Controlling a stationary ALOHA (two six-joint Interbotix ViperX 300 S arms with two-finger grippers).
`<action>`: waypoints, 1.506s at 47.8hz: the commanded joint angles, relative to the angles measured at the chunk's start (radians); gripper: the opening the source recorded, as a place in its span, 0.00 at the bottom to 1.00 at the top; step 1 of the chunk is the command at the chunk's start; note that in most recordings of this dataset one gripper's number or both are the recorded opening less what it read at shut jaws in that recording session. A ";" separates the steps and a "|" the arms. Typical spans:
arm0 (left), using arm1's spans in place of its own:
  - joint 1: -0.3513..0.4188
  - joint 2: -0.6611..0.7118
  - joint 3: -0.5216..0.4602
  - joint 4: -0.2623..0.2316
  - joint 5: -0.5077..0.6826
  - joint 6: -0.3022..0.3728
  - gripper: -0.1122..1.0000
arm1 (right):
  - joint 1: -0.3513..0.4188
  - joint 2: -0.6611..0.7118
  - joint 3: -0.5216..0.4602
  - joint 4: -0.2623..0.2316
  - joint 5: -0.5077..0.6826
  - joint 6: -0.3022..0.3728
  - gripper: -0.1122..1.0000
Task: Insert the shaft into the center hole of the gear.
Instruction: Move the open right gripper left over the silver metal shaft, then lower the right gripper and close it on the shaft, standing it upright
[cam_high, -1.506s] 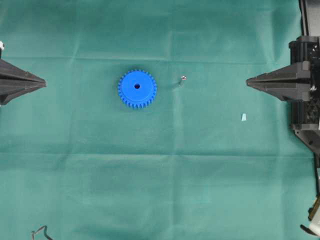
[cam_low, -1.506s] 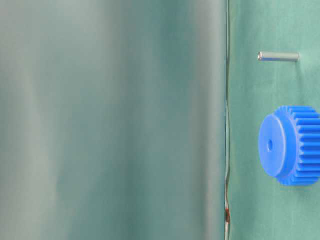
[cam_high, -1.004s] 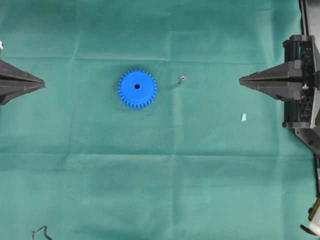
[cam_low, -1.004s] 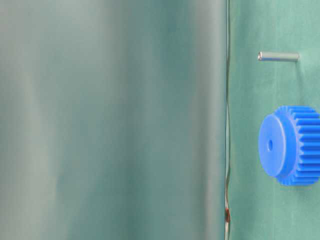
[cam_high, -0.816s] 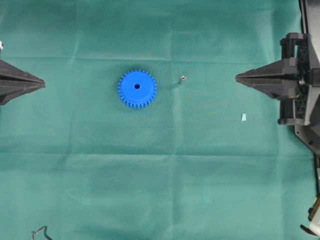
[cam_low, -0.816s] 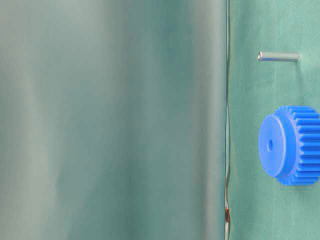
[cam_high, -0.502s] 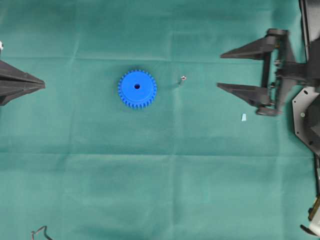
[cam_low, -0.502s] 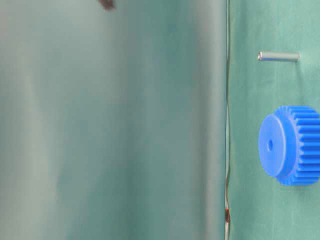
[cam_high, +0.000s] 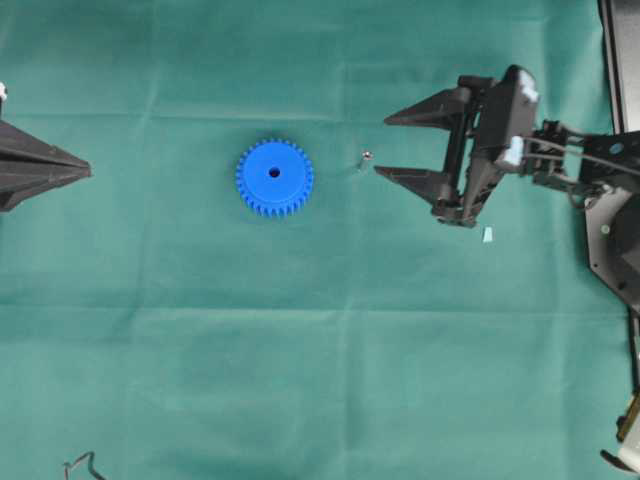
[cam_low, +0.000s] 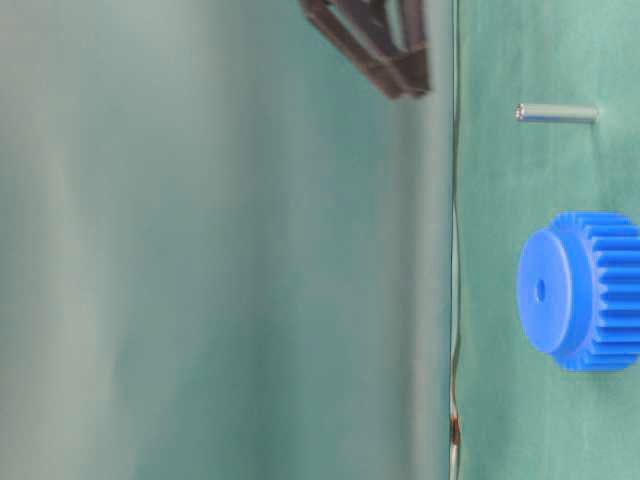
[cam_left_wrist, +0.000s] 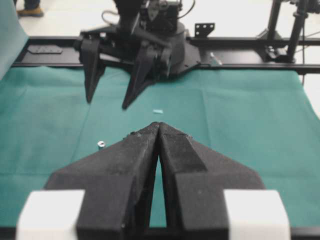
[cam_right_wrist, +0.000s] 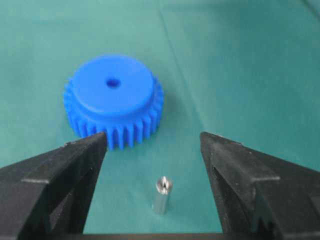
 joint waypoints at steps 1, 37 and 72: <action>-0.002 0.008 -0.023 0.003 -0.005 0.000 0.10 | -0.002 0.048 -0.020 0.029 -0.031 0.002 0.82; -0.002 0.003 -0.023 0.003 -0.005 -0.003 0.10 | -0.014 0.284 -0.081 0.109 -0.104 0.005 0.69; -0.002 0.002 -0.025 0.003 -0.003 -0.003 0.10 | 0.011 0.189 -0.118 0.109 0.044 -0.014 0.27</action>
